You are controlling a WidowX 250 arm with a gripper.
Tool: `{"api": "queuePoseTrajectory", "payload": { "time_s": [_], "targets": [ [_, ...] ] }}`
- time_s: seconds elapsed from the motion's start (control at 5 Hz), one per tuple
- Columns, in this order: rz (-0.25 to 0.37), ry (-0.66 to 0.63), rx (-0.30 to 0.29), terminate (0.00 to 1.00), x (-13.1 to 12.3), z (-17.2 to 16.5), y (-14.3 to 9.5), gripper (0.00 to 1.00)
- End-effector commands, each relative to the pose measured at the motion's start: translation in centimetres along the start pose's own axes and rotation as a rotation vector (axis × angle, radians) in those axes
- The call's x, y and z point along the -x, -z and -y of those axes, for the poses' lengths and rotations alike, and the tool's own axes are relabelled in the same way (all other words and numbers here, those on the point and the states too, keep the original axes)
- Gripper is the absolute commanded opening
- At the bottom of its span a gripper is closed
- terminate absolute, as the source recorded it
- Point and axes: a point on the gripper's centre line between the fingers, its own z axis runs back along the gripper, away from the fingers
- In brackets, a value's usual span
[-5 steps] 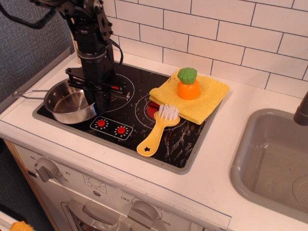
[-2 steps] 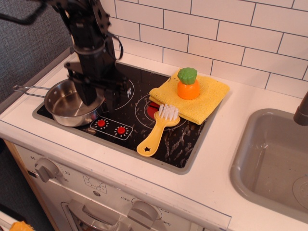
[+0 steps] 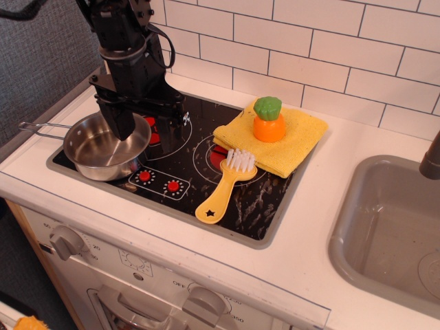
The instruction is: Move the pot to the lower right corner
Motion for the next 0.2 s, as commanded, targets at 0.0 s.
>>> {"api": "queuePoseTrajectory", "payload": {
  "time_s": [0.0],
  "targets": [
    [0.046,0.001,-0.014,1.0,-0.59,-0.47,-1.26,1.0]
  ]
}}
